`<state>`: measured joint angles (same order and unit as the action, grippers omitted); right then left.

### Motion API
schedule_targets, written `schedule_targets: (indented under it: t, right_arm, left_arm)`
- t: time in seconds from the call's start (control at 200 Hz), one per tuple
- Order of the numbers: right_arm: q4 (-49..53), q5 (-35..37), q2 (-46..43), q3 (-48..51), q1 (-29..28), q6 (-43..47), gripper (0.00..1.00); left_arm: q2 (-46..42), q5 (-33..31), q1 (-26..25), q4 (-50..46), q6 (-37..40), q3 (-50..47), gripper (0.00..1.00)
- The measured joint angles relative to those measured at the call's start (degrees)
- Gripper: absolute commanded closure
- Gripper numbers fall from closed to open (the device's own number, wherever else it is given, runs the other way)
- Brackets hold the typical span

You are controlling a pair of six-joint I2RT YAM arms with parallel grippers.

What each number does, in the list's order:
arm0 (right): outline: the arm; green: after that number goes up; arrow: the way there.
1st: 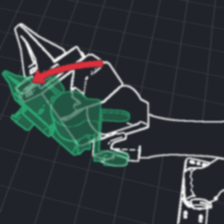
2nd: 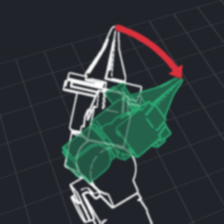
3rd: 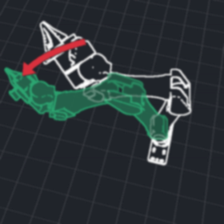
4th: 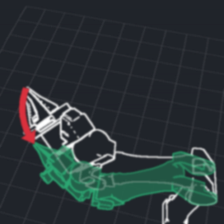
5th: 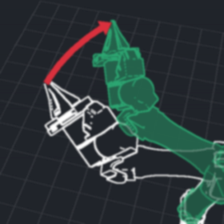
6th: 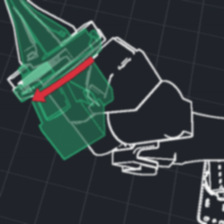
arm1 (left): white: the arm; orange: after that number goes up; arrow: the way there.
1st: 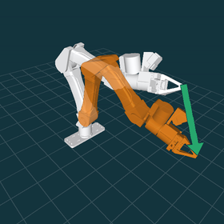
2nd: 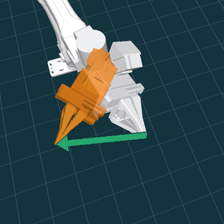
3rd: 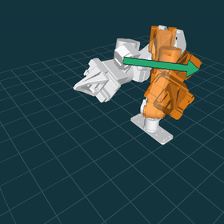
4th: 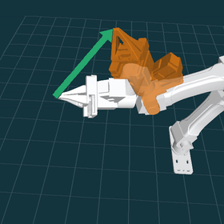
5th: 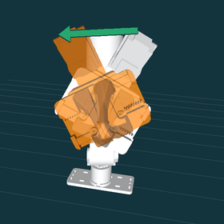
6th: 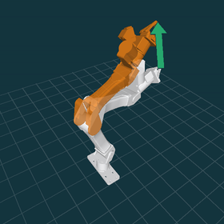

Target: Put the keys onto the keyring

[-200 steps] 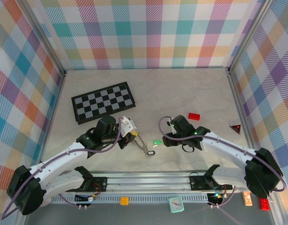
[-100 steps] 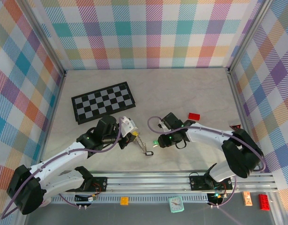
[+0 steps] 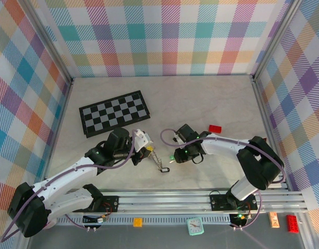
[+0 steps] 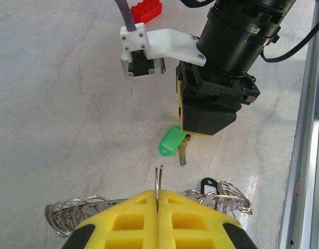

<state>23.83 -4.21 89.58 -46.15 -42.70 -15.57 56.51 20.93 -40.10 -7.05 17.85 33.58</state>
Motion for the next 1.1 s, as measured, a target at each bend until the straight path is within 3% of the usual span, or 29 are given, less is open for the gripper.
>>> schedule_targets:
  t: [0.435,0.87,1.1]
  right_arm:
    - [-0.2,-0.9,0.5,-0.1,0.0,0.0,0.78]
    - [-0.4,-1.0,0.9,-0.4,0.3,0.2,0.99]
    - [-0.4,-1.0,0.9,-0.4,0.4,0.2,1.00]
  left_arm:
    - [0.0,0.0,0.0,0.0,0.0,0.0,1.00]
    - [0.0,-0.2,0.0,0.0,0.0,0.0,1.00]
    - [0.0,-0.4,0.0,0.0,0.0,0.0,1.00]
